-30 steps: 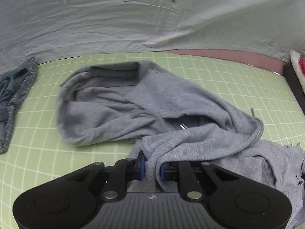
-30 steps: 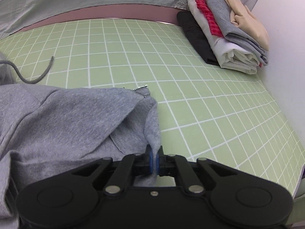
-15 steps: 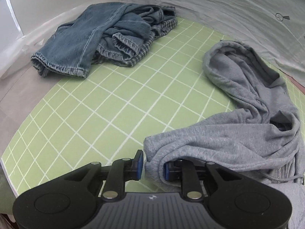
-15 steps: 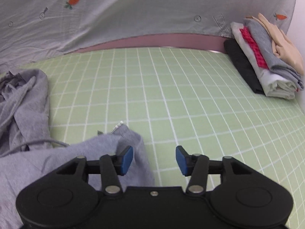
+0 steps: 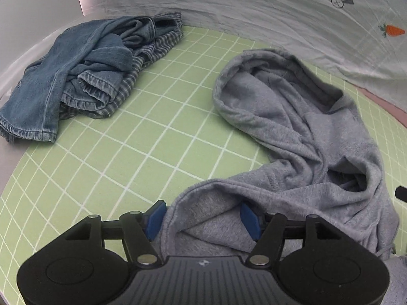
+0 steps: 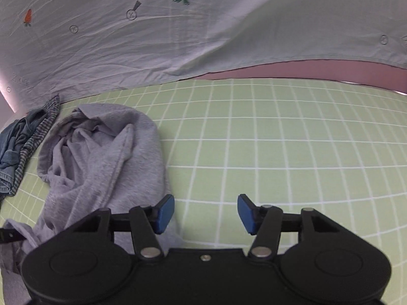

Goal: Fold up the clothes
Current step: 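Open both grippers and lay the grey hoodie on the mat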

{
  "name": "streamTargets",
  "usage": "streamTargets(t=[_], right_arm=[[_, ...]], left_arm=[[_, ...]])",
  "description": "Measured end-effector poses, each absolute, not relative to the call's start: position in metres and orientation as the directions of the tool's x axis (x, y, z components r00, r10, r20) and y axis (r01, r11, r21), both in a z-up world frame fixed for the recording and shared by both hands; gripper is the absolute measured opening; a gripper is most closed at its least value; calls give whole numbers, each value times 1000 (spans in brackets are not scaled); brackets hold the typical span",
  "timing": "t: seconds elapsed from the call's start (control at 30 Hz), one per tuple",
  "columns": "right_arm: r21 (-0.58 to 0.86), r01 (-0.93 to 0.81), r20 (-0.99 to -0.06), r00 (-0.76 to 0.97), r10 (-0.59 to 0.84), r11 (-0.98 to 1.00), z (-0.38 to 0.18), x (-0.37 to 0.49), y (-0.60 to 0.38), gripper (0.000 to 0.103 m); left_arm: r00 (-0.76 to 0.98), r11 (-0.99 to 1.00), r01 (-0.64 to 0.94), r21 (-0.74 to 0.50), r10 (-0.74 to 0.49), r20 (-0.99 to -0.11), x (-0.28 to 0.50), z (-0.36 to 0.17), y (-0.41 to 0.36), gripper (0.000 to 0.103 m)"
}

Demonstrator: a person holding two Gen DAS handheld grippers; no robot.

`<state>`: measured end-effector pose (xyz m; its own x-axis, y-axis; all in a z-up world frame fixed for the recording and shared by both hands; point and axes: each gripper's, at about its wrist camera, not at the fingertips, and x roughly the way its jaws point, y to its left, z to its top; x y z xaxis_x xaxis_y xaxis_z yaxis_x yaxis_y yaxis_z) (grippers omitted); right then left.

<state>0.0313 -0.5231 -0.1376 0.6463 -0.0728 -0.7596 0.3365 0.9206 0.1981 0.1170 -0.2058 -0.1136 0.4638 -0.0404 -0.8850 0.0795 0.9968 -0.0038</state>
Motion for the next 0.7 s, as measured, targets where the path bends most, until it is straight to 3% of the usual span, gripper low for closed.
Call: streamTargets(t=[0.17,0.23,0.3,0.37,0.4,0.53,0.7], right_arm=[[276,285,-777,628,38,918,-156,61,-510,53],[306,281,-772,633,64,909,-159,64,-509,45],[337,257,-762,639,103,906,-161,64,-510,25],[336,227,-759,640,120,914,-161,64,-509,15],[311,214,-760,642,106,926,-160,63,-507,9],[219,248,-757,653,4,943,-153,54,-506,1],[-2,360,-744,623,-242,933,-145,25,-528,1]], left_arm=[[445,997,72,2,-31,-895,125,-124,-206,65],[445,997,80,14,-23,-895,127,-125,-208,61],[450,996,85,26,-15,-893,127,-125,-209,57],[455,995,90,38,-7,-891,127,-125,-211,53],[456,995,91,42,-4,-890,127,-125,-212,51],[454,997,73,26,-10,-891,127,-123,-206,45],[457,999,53,-2,-26,-889,125,-120,-197,44]])
